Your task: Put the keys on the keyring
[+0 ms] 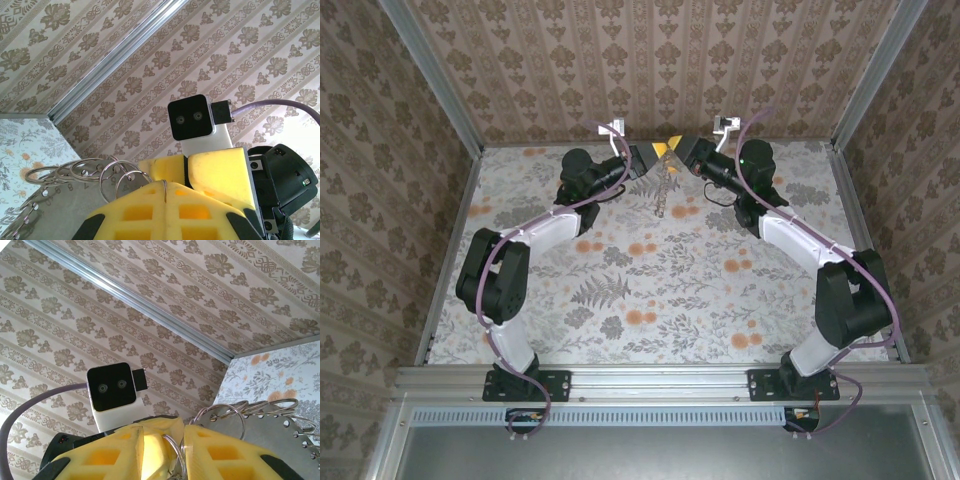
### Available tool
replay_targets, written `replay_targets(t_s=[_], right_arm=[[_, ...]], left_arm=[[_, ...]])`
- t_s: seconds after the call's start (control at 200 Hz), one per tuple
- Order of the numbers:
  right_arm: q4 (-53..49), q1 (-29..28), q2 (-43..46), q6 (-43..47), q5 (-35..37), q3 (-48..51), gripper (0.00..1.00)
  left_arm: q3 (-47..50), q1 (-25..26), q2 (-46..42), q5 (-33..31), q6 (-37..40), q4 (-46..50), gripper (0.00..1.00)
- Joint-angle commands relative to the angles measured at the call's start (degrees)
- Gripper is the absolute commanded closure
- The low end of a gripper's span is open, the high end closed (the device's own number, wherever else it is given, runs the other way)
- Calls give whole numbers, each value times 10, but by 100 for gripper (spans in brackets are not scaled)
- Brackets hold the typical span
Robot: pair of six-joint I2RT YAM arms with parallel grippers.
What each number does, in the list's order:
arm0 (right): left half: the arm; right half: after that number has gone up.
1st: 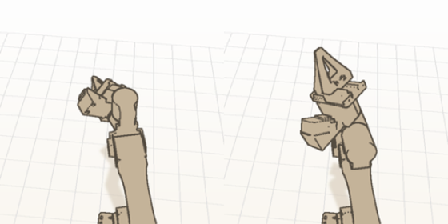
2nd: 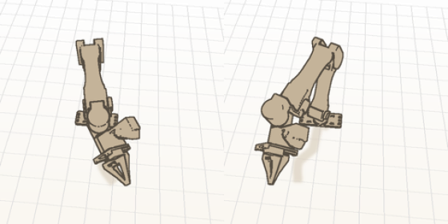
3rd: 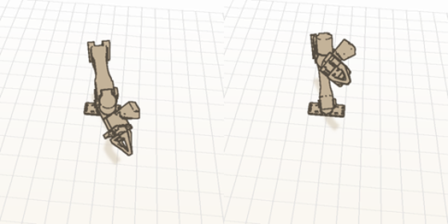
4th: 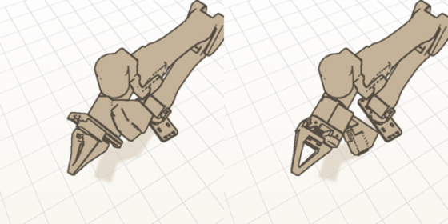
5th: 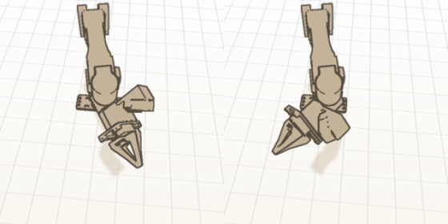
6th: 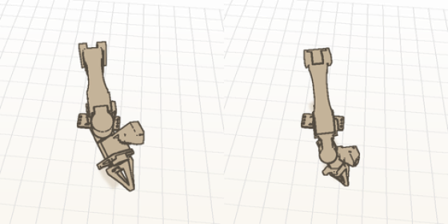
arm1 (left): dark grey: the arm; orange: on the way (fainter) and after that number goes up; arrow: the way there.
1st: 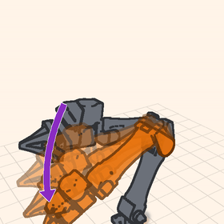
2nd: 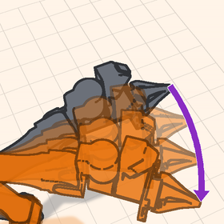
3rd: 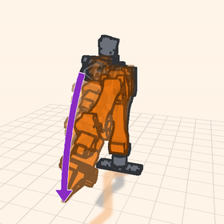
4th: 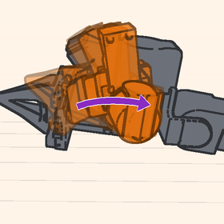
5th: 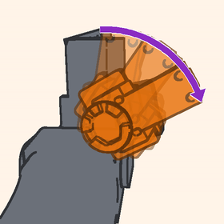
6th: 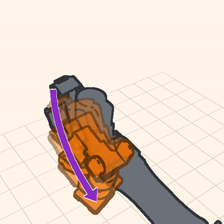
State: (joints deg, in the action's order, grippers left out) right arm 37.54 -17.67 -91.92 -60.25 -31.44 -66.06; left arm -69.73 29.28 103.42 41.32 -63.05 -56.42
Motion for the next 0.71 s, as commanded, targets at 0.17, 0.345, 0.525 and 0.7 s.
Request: replay_targets(t_s=[0.17, 0.345, 0.525, 0.7], right_arm=[[35, -3, -7, -6, -11, -5, 78], [38, -6, -3, -7, -21, -4, 79], [37, -11, -3, -6, -28, -4, 78], [36, -14, -5, -6, -28, -3, 79]], left_arm=[[-2, 4, -18, 3, -5, -44, 100], [-1, 4, -18, 1, -5, -45, 100], [-2, 4, -18, 0, -5, -45, 100], [-1, 4, -20, 0, -5, -46, 100]])
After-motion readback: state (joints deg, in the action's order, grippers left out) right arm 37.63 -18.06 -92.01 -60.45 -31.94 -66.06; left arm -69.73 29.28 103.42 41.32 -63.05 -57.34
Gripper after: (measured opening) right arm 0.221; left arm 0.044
